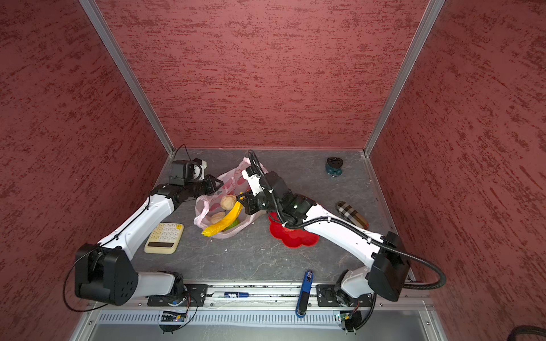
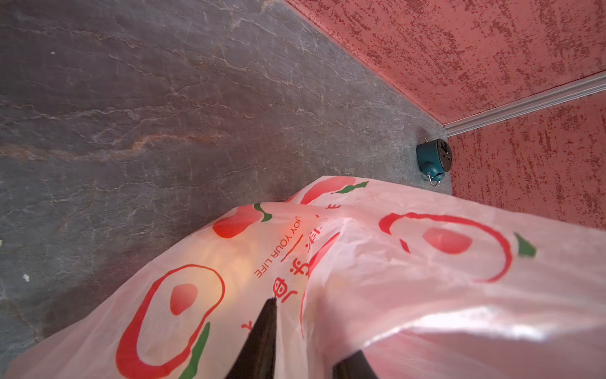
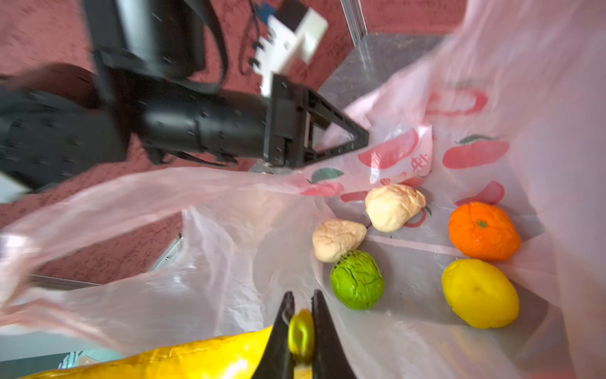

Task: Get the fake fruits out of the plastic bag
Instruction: 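Lift the yellow banana up out of the bag with the right gripper, then lower the banana onto the red plate and open the right gripper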

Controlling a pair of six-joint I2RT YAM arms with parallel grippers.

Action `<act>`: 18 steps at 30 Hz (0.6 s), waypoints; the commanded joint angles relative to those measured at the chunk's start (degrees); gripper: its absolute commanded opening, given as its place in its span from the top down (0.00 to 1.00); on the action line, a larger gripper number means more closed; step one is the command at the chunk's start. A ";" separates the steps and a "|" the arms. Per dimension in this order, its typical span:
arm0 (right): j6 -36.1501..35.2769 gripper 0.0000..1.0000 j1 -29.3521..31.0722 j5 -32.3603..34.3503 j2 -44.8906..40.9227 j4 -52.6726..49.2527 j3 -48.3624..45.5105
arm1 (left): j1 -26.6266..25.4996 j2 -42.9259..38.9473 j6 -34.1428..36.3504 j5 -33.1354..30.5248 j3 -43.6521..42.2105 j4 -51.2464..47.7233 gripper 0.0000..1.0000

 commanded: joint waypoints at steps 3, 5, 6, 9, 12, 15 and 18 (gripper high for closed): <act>-1.60 0.97 -0.16 0.63 -5.92 -2.92 3.26 | -0.26 0.57 -0.38 -0.53 1.23 1.63 0.73; -1.80 0.97 -0.25 2.93 -8.57 -5.86 3.42 | -0.21 0.49 -0.16 -0.82 1.39 1.34 0.73; -1.97 0.97 -0.33 4.85 -9.79 -8.44 3.59 | -0.21 0.51 -0.05 -0.93 1.36 1.23 0.73; -2.29 0.97 -1.94 12.66 -14.58 -17.65 3.55 | -0.18 0.13 0.06 -1.39 1.25 0.88 0.73; -1.20 0.97 -8.17 15.98 -18.89 -26.24 1.92 | -0.04 -0.13 0.32 -1.85 1.39 0.46 0.73; -0.74 0.97 -17.62 14.39 -21.71 -31.98 -1.47 | 0.09 -0.17 0.32 -2.12 1.34 0.34 0.73; -0.76 0.97 -23.96 12.75 -23.20 -34.53 -5.17 | 0.20 0.09 0.32 -2.39 1.41 0.29 0.73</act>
